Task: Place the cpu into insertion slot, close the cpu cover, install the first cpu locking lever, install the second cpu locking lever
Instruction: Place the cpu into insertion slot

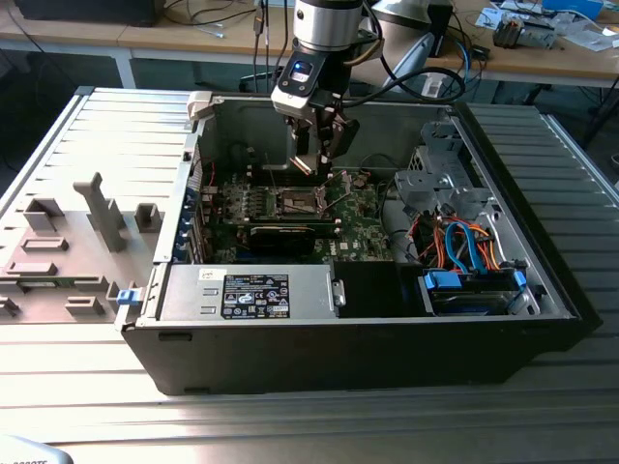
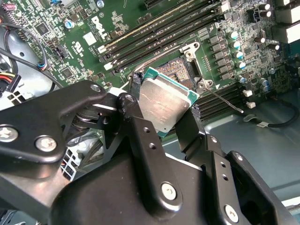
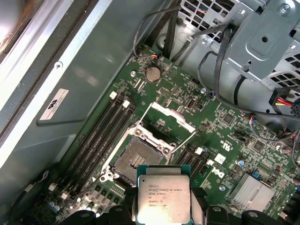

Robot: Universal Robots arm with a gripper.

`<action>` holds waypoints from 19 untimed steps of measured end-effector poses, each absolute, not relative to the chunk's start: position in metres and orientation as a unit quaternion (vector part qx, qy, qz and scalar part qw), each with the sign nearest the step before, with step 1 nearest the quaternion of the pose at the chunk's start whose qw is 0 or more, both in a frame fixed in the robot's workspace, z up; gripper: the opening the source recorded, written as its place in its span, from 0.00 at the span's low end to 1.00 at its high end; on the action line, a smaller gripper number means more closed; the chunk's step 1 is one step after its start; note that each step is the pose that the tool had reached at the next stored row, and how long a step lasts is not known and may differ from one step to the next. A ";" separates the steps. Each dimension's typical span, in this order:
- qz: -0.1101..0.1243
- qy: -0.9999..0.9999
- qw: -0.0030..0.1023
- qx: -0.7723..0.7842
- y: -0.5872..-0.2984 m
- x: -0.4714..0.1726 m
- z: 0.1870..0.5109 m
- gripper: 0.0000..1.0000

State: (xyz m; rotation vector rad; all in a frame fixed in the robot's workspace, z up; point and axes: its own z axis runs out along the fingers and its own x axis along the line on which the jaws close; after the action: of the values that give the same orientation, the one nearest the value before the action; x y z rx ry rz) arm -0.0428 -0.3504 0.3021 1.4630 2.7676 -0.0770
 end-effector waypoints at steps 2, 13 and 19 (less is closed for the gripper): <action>-0.025 0.883 0.005 0.468 -0.350 -0.043 0.302 0.55; -0.025 0.882 0.005 0.470 -0.350 -0.043 0.302 0.55; -0.025 0.881 0.005 0.472 -0.350 -0.043 0.302 0.55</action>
State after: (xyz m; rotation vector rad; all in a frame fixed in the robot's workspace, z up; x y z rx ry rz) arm -0.0428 -0.3504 0.3021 1.4778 2.7600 -0.0772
